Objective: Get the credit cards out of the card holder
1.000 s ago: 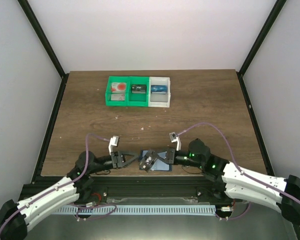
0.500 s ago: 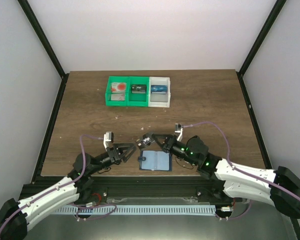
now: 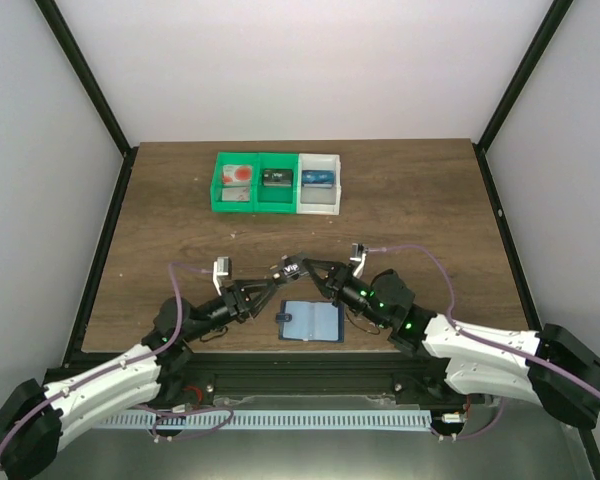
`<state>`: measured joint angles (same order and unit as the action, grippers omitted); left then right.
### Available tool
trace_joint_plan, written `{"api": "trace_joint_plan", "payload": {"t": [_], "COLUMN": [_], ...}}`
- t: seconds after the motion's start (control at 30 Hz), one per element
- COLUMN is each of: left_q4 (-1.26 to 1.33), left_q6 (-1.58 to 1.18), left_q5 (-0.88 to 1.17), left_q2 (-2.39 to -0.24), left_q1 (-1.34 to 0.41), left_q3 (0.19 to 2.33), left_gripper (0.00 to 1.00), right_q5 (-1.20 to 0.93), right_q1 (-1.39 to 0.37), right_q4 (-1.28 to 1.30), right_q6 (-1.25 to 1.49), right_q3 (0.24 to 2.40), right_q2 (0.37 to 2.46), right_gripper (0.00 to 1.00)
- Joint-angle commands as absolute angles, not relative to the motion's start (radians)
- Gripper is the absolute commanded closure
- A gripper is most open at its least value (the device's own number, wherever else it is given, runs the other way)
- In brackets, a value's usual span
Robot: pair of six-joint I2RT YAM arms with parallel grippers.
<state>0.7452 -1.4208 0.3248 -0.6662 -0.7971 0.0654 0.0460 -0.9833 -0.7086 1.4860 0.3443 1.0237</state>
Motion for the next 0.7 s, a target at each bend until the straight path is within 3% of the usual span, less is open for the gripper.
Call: {"api": "trace_joint_plan", "payload": {"t": [0.0, 0.2, 0.47, 0.57, 0.67], "left_q4": [0.841, 0.87, 0.843, 0.833, 0.802], "left_q6": [-1.423, -1.436, -1.411, -1.409, -1.399], "left_q5": [0.346, 0.348, 0.349, 0.34, 0.336], "left_q2": [-0.7, -0.725, -0.747, -0.746, -0.736], "left_q1": [-0.795, -0.795, -0.796, -0.795, -0.794], "left_q3": [0.11, 0.106, 0.122, 0.114, 0.113], "left_gripper": [0.47, 0.6, 1.0, 1.0, 1.0], "right_q5": [0.078, 0.095, 0.087, 0.074, 0.046], "right_q1": [-0.98, -0.981, -0.983, -0.983, -0.983], "right_q4": [-0.738, -0.741, -0.756, -0.75, -0.7], "right_q6": [1.51, 1.519, 1.523, 1.521, 1.496], "right_q3": [0.381, 0.373, 0.342, 0.308, 0.271], "right_q2": [1.036, 1.043, 1.031, 1.005, 0.956], "right_gripper": [1.0, 0.99, 1.0, 0.94, 0.82]}}
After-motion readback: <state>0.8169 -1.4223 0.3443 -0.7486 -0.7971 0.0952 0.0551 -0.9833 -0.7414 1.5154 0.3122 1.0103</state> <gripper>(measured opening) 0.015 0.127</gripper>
